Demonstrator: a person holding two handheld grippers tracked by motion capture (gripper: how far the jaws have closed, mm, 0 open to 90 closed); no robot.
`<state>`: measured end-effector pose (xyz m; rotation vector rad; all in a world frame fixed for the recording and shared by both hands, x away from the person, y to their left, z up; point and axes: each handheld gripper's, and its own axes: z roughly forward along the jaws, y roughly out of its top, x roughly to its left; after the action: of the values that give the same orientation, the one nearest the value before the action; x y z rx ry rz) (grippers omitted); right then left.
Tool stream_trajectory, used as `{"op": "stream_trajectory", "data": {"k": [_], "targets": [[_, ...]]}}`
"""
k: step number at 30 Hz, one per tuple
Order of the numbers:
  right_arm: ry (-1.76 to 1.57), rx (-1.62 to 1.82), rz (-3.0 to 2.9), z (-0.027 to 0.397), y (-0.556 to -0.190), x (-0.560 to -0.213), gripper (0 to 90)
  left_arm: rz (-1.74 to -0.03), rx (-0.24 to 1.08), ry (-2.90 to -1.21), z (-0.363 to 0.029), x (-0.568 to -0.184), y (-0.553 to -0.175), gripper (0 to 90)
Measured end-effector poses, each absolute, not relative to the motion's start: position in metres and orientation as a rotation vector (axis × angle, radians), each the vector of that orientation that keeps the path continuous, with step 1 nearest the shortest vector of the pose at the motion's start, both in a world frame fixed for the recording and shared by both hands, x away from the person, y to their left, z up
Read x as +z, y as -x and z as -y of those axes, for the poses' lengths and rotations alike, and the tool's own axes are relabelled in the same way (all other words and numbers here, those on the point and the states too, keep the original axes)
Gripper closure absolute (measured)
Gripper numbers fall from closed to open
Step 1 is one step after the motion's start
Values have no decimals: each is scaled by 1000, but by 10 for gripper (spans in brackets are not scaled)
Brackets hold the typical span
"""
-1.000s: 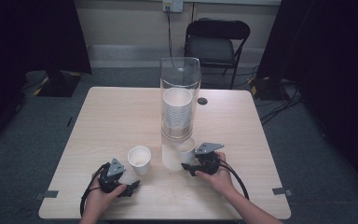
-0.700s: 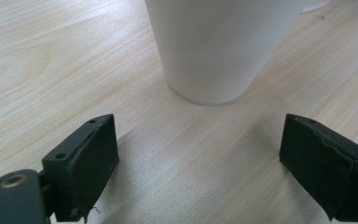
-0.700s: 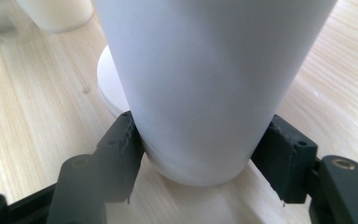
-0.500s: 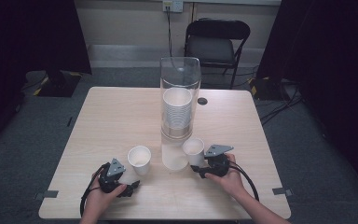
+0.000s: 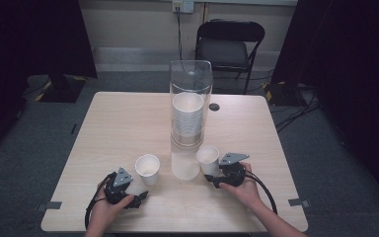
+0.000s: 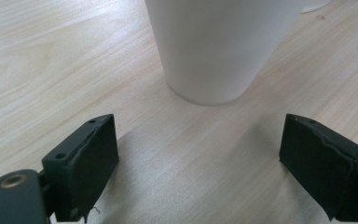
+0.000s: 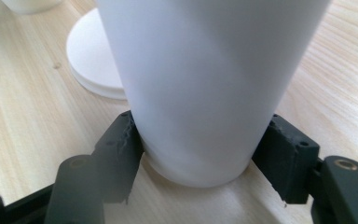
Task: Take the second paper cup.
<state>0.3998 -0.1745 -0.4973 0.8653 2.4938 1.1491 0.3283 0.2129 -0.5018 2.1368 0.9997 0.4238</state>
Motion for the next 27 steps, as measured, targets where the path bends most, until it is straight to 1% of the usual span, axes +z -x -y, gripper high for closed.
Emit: {"op": "stream_trajectory", "data": {"k": [6,9,11,12,13,19,27], "targets": [[-881,1144,-2493,175,-401,-499,352,-1000,424,-2136,-213,-502,-328,110],[-885,1152,-2493,175,-401,-499,334,-1000,424,-2137,-213,-502,-328,109],[-885,1142,-2494,176,-400,-499,288,-1000,424,-2137,-213,-502,-328,110],[-885,1142,-2494,176,-400,-499,288,-1000,424,-2137,-213,-502,-328,110],[-889,1135,-2493,176,-400,-499,265,-1000,424,-2137,-213,-502,-328,109],[-885,1144,-2482,179,-399,-495,233,-999,424,-2137,-213,-502,-328,109],[-894,1145,-2479,186,-398,-491,212,-1000,424,-2137,-213,-502,-328,109]]}}
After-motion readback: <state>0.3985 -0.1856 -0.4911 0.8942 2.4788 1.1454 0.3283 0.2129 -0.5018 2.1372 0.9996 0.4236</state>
